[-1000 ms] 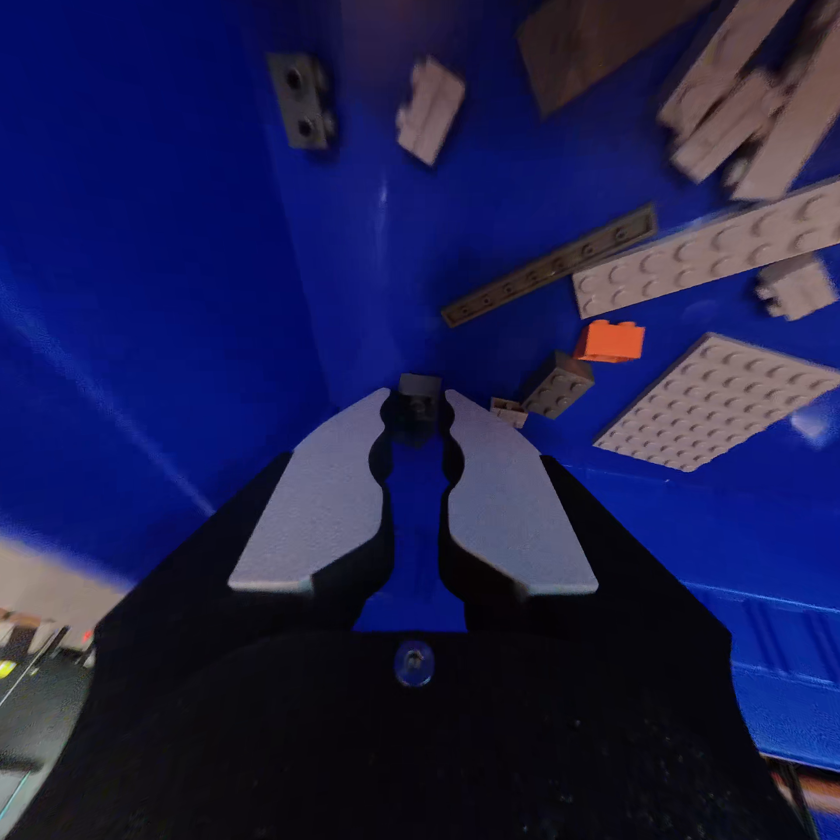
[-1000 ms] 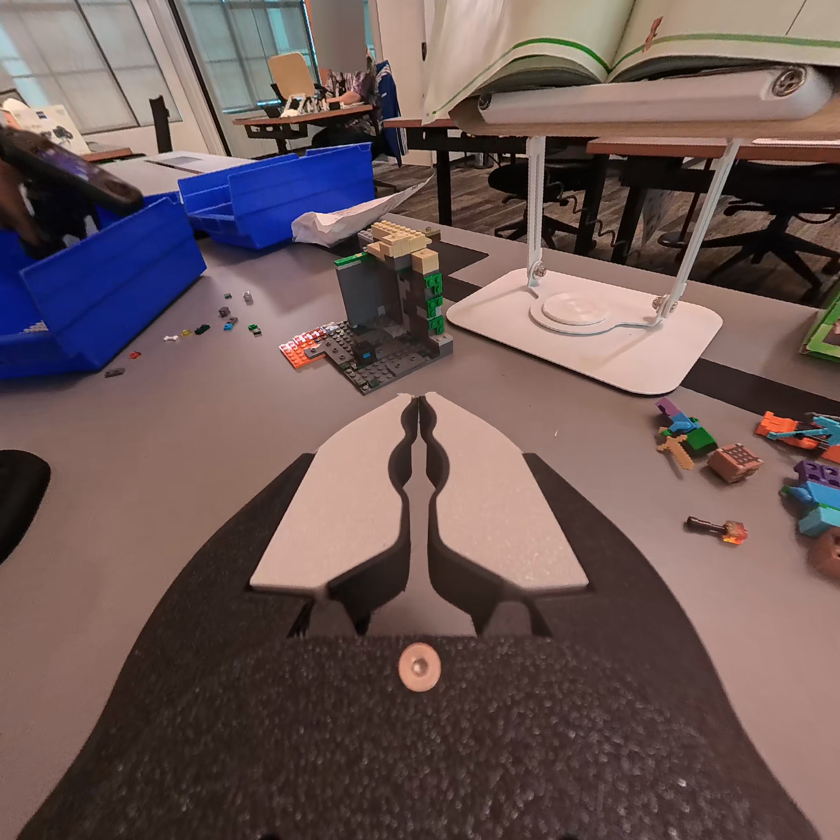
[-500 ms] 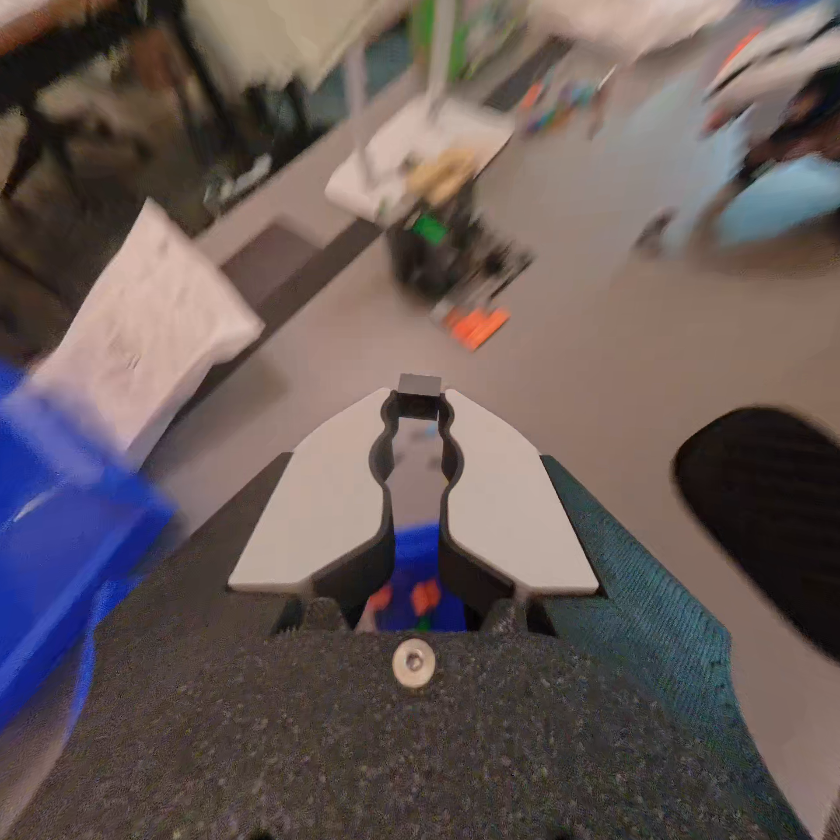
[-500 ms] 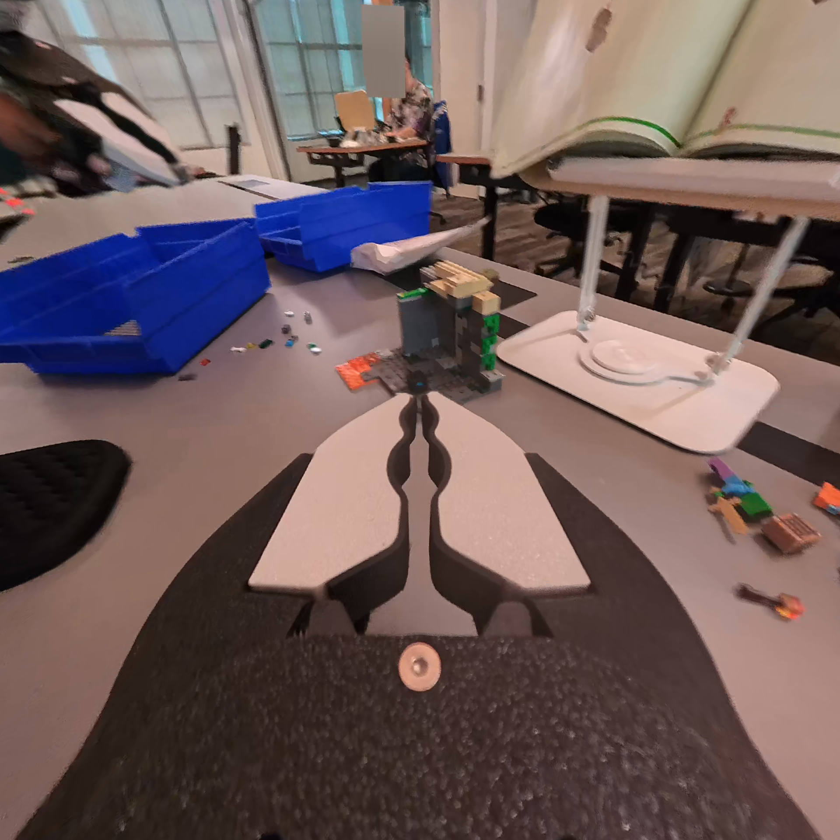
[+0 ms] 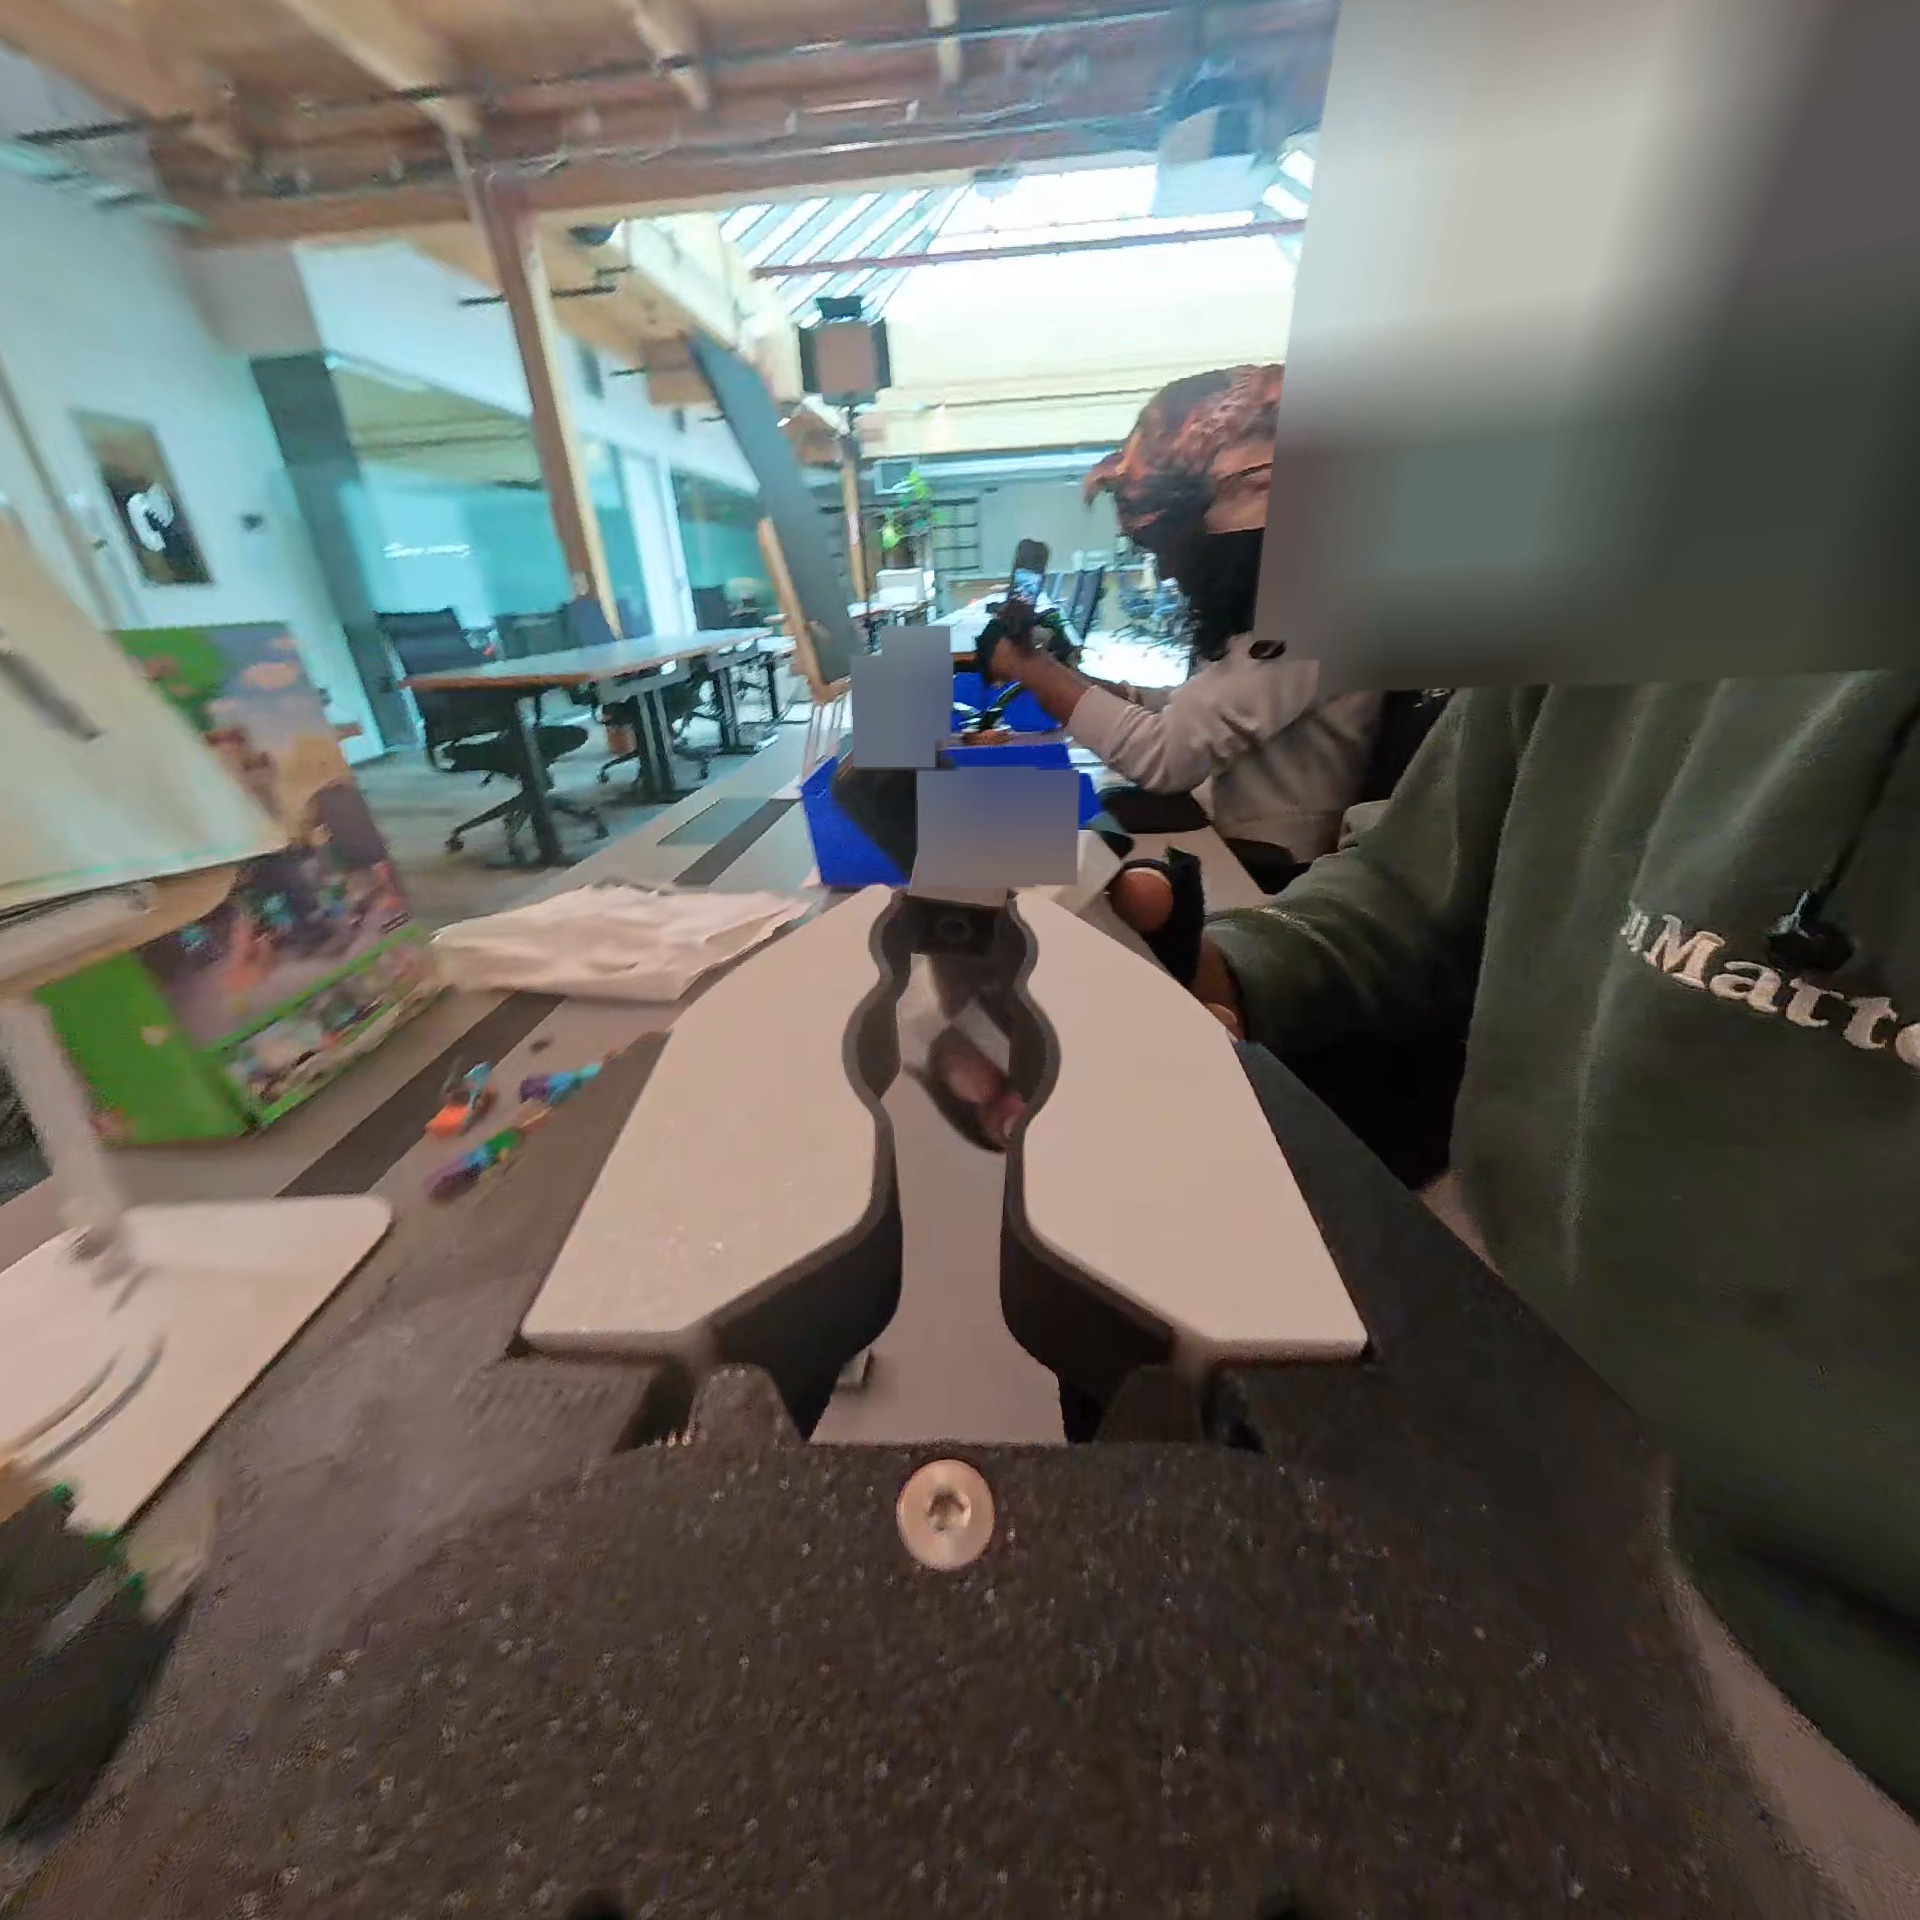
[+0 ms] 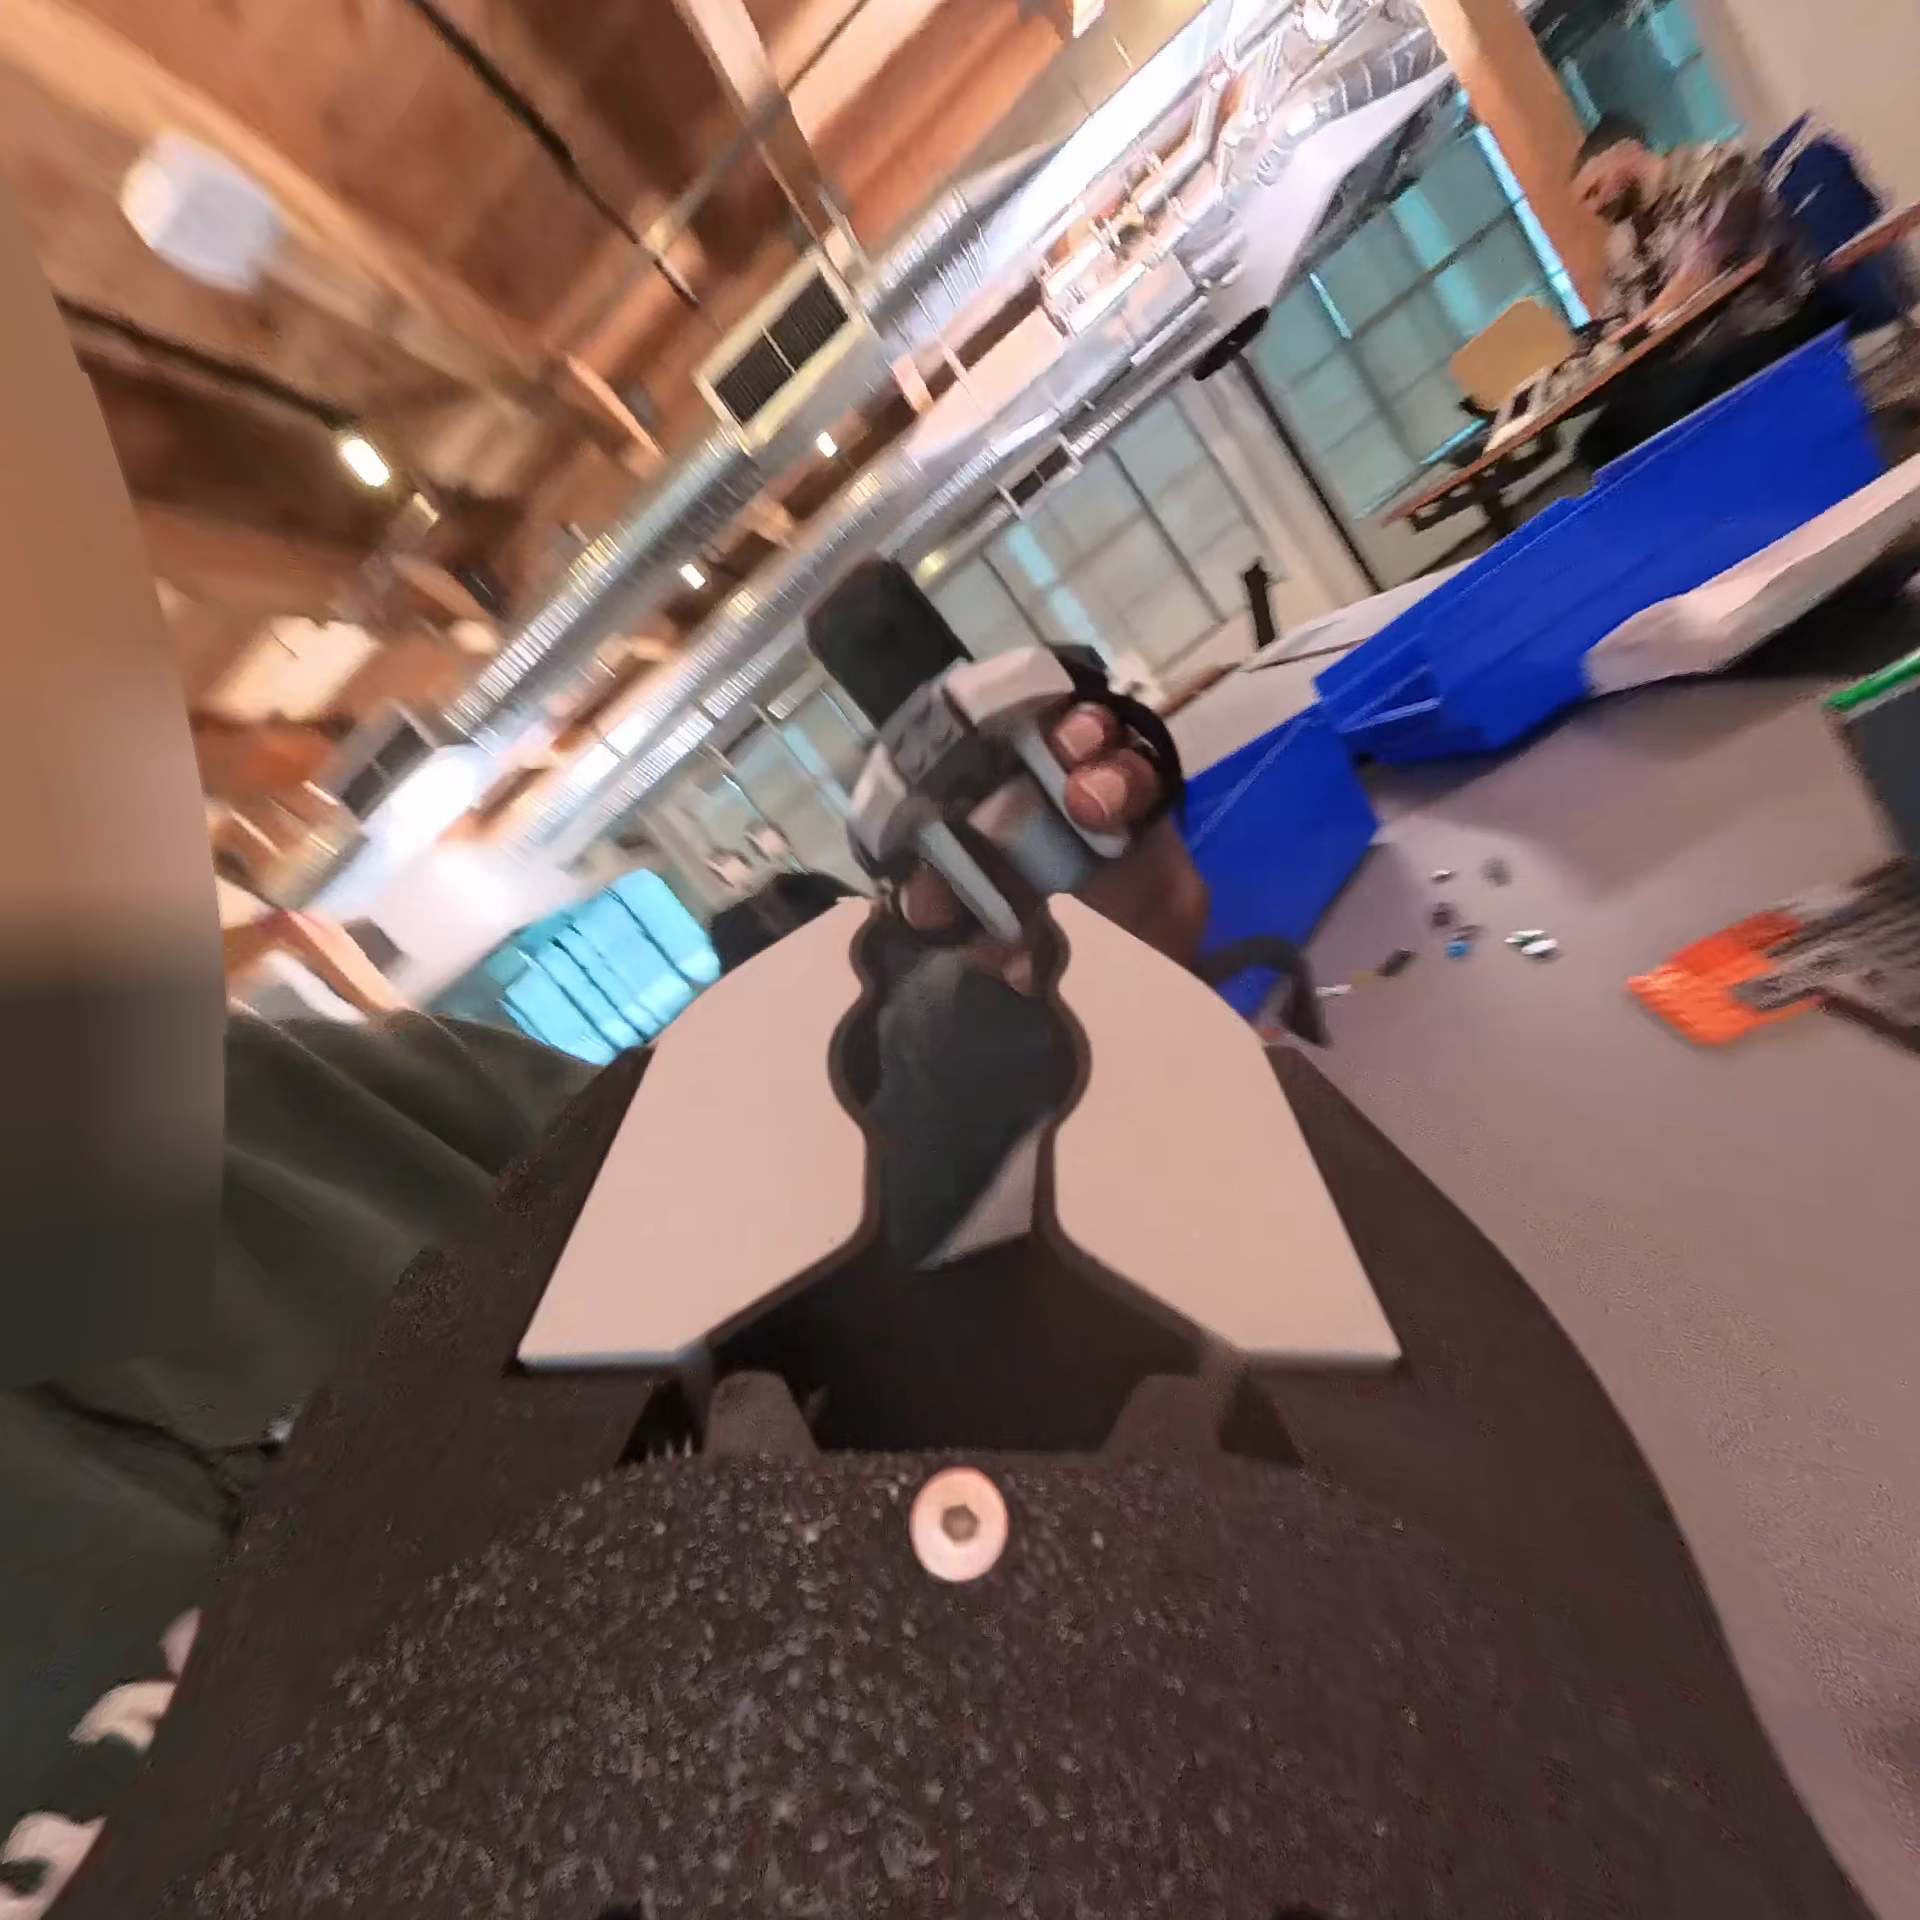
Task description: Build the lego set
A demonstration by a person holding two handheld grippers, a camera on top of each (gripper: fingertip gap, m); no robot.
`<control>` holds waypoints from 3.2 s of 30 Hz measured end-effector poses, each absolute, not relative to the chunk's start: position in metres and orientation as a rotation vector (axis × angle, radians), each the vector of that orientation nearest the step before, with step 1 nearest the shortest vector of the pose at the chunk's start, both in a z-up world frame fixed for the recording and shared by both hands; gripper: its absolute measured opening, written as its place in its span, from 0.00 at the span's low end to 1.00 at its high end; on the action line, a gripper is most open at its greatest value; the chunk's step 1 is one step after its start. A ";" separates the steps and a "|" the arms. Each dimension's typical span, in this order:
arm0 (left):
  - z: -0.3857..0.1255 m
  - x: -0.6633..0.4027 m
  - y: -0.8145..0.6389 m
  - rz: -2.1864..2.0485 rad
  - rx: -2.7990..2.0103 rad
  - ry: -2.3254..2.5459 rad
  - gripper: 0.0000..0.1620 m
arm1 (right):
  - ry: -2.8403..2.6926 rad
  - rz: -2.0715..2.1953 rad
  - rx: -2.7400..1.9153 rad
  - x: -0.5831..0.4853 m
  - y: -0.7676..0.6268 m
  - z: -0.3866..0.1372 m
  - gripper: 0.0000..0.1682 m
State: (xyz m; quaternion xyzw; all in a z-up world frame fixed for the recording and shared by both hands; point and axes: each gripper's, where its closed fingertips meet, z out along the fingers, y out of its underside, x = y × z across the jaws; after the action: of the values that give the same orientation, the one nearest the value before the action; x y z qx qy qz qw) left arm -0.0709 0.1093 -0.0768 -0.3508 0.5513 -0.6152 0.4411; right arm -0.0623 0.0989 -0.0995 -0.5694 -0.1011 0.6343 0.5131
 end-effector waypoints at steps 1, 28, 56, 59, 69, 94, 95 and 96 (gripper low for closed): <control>-0.079 -0.065 0.106 -1.529 -0.850 1.374 0.10 | -0.196 1.590 -1.350 -0.061 0.099 -0.098 0.16; -0.151 -0.049 0.111 -0.966 -0.935 1.718 0.13 | -0.268 1.377 -1.751 -0.058 0.112 -0.151 0.07; -0.162 -0.035 0.102 -1.235 -0.989 1.619 0.10 | -0.842 0.674 -1.653 -0.030 0.108 -0.165 0.16; -0.167 -0.034 0.095 -1.224 -0.975 1.658 0.10 | -0.937 0.711 -1.601 -0.040 0.096 -0.166 0.14; -0.177 -0.031 0.094 -1.241 -1.011 1.664 0.10 | -0.991 0.643 -1.639 -0.037 0.098 -0.179 0.09; -0.210 -0.033 0.127 -1.142 -1.215 1.597 0.07 | -0.839 0.617 -1.789 0.014 0.156 -0.209 0.09; -0.211 -0.033 0.127 -1.142 -1.218 1.598 0.07 | -0.841 0.615 -1.796 0.014 0.155 -0.213 0.09; -0.213 -0.033 0.127 -1.140 -1.219 1.602 0.07 | -0.842 0.617 -1.801 0.014 0.155 -0.215 0.09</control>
State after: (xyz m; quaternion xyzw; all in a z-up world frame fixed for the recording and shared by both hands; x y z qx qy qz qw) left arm -0.0331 0.1274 -0.2126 -0.4823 0.6338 -0.4513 0.4024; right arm 0.0145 0.1546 -0.2152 -0.7466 -0.3488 0.2557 0.5055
